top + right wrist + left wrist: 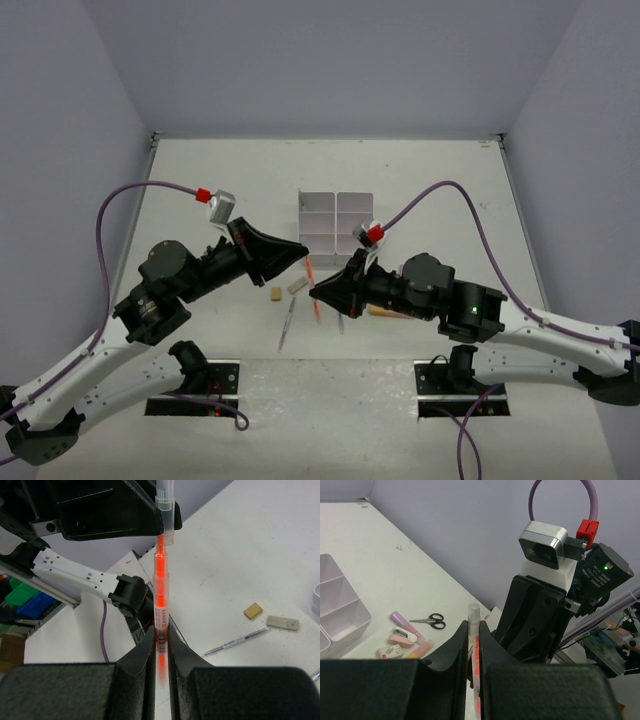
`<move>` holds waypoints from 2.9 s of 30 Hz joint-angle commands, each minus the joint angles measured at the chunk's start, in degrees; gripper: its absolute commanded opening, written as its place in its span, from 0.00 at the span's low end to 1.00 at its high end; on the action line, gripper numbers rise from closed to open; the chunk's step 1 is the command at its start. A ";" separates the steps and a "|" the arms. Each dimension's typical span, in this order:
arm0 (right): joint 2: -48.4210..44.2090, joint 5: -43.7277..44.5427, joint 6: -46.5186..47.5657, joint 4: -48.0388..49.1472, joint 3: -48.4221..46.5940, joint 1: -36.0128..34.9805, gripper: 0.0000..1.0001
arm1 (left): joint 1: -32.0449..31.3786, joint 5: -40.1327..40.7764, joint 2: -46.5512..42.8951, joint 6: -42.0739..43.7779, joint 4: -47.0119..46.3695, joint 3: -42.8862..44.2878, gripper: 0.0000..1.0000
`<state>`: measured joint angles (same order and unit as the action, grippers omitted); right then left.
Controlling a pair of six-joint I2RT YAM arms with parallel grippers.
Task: Sort the stationery into containers
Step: Close the pen cap on the pen.
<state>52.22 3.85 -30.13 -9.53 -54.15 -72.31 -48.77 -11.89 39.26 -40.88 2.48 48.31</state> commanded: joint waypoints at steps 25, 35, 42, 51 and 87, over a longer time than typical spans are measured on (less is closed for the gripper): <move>-1.68 6.48 3.98 4.88 -5.79 0.20 0.00 | 0.13 -6.53 1.00 2.09 -1.47 -0.24 0.00; -1.96 6.37 5.55 13.07 -4.70 0.23 0.00 | 0.16 -7.86 1.79 3.18 -4.14 -0.73 0.00; -5.99 6.20 6.30 21.13 -1.85 0.48 0.00 | 0.08 -8.56 2.35 3.53 -4.15 -1.44 0.00; -4.48 5.48 9.17 21.13 -4.59 0.68 0.00 | -0.01 -9.34 2.60 3.46 -4.22 -2.93 0.00; -0.15 -10.65 8.86 30.22 -0.92 3.93 0.00 | -2.64 -0.41 -3.22 5.68 -5.02 -0.81 0.00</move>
<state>52.51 -2.64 -21.06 5.39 -55.74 -68.74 -50.85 -11.85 35.86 -37.69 -8.11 46.54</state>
